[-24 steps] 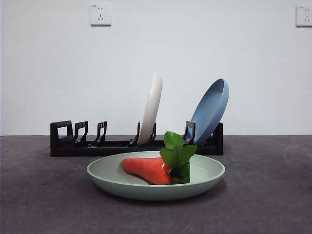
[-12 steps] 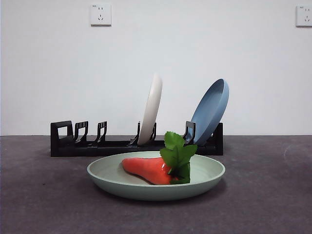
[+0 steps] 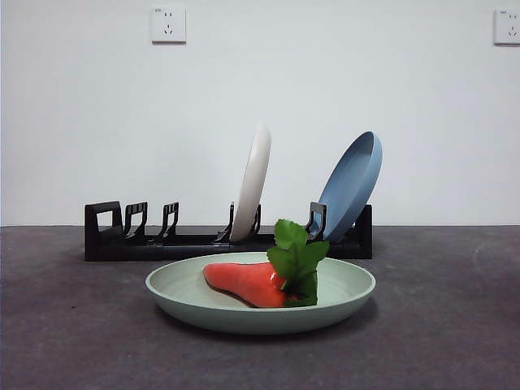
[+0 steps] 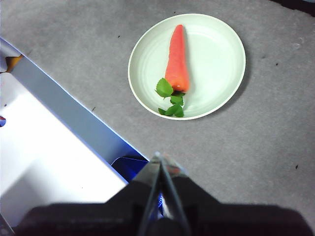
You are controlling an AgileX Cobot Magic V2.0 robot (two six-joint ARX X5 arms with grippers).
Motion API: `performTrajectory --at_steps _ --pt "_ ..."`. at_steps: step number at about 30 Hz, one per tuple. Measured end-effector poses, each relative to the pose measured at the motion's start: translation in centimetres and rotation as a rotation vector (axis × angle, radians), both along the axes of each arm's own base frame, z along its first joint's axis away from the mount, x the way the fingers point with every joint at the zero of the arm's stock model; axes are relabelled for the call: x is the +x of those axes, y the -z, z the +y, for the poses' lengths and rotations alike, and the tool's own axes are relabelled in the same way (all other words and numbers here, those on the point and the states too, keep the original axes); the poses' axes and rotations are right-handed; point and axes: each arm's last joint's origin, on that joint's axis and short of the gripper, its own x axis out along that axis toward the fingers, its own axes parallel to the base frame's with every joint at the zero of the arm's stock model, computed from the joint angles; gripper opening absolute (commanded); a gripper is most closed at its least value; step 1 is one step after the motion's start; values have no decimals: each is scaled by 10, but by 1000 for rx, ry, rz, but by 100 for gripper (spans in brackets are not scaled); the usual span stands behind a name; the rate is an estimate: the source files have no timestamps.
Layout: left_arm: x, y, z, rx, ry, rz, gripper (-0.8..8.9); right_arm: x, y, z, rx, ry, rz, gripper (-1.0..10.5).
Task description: Take the green plate from the plate rack,put the plate on the table,take the carrot from the table,put the carrot in the plate
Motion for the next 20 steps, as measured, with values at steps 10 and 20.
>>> performTrajectory --at_steps 10,20 --pt "-7 93 39 -15 -318 -155 -3 0 0 0 0 0 0 2" --pt "0 239 46 -5 -396 -46 -3 0 0 0 0 0 0 2"
